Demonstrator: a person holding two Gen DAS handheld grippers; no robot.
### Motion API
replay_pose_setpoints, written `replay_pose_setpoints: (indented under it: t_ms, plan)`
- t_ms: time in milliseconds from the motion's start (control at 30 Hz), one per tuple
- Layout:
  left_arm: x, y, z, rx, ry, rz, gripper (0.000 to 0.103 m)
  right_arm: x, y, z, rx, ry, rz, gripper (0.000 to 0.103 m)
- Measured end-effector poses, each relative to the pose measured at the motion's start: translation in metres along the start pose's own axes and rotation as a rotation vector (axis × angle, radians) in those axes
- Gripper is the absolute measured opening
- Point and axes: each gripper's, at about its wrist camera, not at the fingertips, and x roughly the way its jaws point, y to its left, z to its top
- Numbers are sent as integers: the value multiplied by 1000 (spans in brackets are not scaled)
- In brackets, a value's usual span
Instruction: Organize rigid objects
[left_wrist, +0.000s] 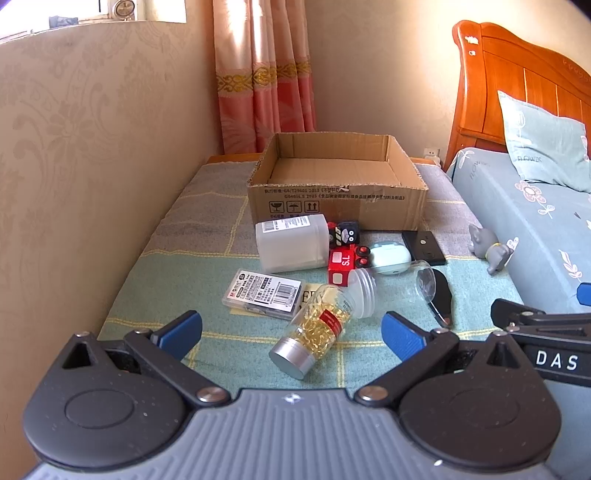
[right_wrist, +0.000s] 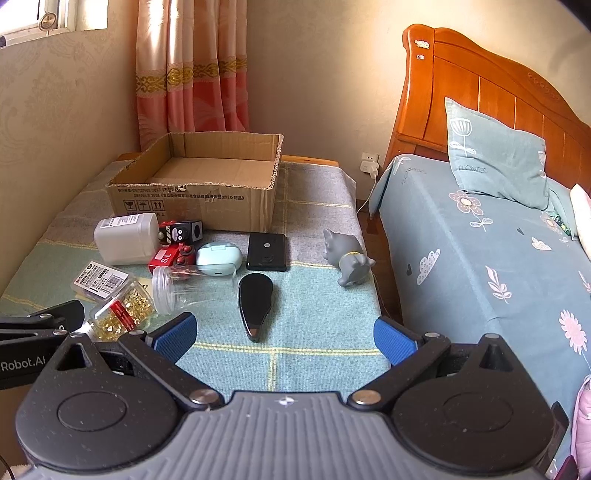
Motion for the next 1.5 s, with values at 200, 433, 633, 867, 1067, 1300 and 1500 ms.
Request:
replay_pose_setpoints:
  t_ms: [200,433,633,867,1067,1300,1500]
  plan:
    - [0,0,1,-1,1,0,102,1,1,1,-1,1,-3,103]
    - [1,-1,3,22,-10,11,102,2,-1,3,-7,-2,-3,103]
    - [2,0,7,45,-22,4,102,4,1,4,-9,-8,1,103]
    - [2,3,14,62,-41,-33,102,6,0,11,-21,-23,24,103]
    - [0,13,27,90,-100,-14,102,-3,-12,23,4,-108,72,103]
    - [15,31,28,99,-96,-99,102,-1,-20,28,-17,-165,102,103]
    - [42,16,-1,279,-34,-126,102,19,-26,11,-57,-144,112,103]
